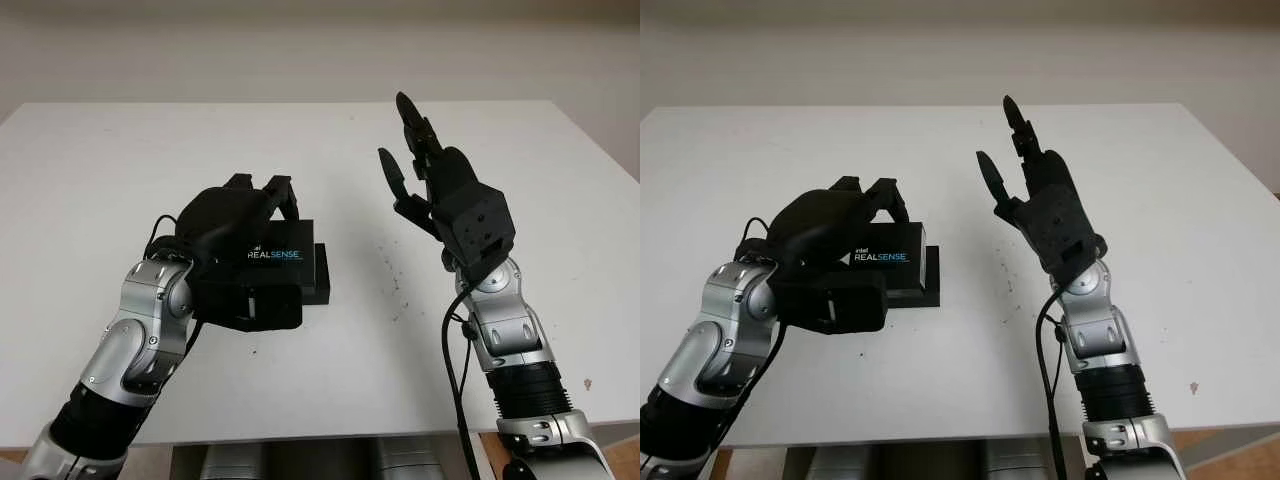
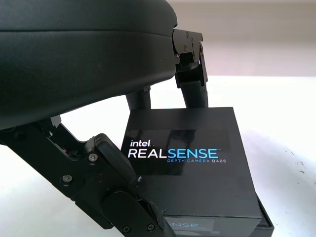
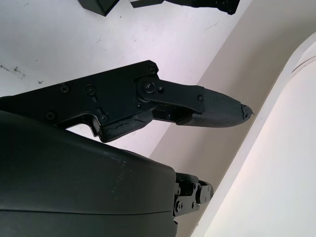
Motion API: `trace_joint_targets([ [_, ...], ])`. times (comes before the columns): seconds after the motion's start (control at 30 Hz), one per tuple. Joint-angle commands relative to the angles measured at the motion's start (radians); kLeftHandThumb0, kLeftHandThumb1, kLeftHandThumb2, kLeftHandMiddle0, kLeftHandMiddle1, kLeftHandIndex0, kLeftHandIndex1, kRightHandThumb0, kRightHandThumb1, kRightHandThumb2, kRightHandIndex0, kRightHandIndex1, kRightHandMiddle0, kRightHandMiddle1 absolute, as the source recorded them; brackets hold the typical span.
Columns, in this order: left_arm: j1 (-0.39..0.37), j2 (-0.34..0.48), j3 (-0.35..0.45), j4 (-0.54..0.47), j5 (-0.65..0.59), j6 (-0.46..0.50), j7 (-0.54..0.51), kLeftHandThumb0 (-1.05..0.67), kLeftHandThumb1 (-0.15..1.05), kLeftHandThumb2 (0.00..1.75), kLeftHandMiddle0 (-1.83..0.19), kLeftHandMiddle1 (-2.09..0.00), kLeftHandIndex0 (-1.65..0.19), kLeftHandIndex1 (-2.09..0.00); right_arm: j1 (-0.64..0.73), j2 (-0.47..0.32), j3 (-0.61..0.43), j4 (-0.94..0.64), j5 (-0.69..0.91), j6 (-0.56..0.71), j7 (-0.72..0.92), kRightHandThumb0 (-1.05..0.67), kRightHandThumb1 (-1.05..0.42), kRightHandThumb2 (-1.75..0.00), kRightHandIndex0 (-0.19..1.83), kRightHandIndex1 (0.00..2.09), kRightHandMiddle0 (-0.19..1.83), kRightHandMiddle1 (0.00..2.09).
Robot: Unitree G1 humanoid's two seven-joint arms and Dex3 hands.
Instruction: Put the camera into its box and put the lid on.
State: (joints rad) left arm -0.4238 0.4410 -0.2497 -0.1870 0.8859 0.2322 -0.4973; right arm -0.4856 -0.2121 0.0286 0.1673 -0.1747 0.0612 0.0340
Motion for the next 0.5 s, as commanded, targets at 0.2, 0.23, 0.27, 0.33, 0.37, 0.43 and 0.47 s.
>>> trace_joint_targets([
  [0.2,-0.081,0.004,0.019,0.071,-0.133,0.03,-0.056,-0.31,1.05,0.15,-0.21,-2.09,-0.02,-2.09,-0.006,0.002,-0.006,-0.011,0.005,0.008,0.003,-0.75,-1.05,-0.59,0.02,0.06,-0.01,0.15],
  [0.23,-0.086,0.004,0.02,0.076,-0.145,0.038,-0.06,-0.31,1.05,0.15,-0.2,-2.09,-0.03,-2.09,-0.006,0.001,-0.005,-0.012,0.004,0.008,0.003,-0.74,-1.05,-0.59,0.02,0.06,-0.01,0.15],
  [0.27,-0.092,0.004,0.023,0.083,-0.164,0.042,-0.065,-0.3,1.05,0.14,-0.2,-2.09,-0.03,-2.09,-0.005,0.0,-0.005,-0.012,0.004,0.008,0.003,-0.74,-1.05,-0.59,0.02,0.06,-0.01,0.16],
  [0.33,-0.102,0.004,0.034,0.1,-0.209,0.045,-0.07,-0.29,1.05,0.14,-0.15,-2.09,0.0,-2.09,-0.006,0.0,-0.005,-0.012,0.002,0.009,0.002,-0.74,-1.05,-0.59,0.02,0.06,0.0,0.16],
  [0.37,-0.104,0.004,0.039,0.108,-0.228,0.041,-0.065,-0.28,1.05,0.14,-0.13,-2.09,0.01,-2.09,-0.006,-0.001,-0.004,-0.013,0.001,0.012,0.003,-0.74,-1.05,-0.59,0.02,0.07,0.0,0.16],
  [0.43,-0.108,0.01,0.04,0.12,-0.25,0.032,-0.056,-0.28,1.05,0.13,-0.09,-2.09,0.01,-2.08,-0.006,0.0,-0.005,-0.013,0.003,0.014,0.005,-0.75,-1.05,-0.59,0.02,0.06,-0.01,0.17],
  [0.47,-0.11,0.013,0.038,0.125,-0.257,0.029,-0.051,-0.29,1.05,0.13,-0.08,-2.09,0.02,-2.08,-0.006,0.0,-0.005,-0.012,0.005,0.011,0.007,-0.75,-1.05,-0.59,0.02,0.06,-0.01,0.17],
])
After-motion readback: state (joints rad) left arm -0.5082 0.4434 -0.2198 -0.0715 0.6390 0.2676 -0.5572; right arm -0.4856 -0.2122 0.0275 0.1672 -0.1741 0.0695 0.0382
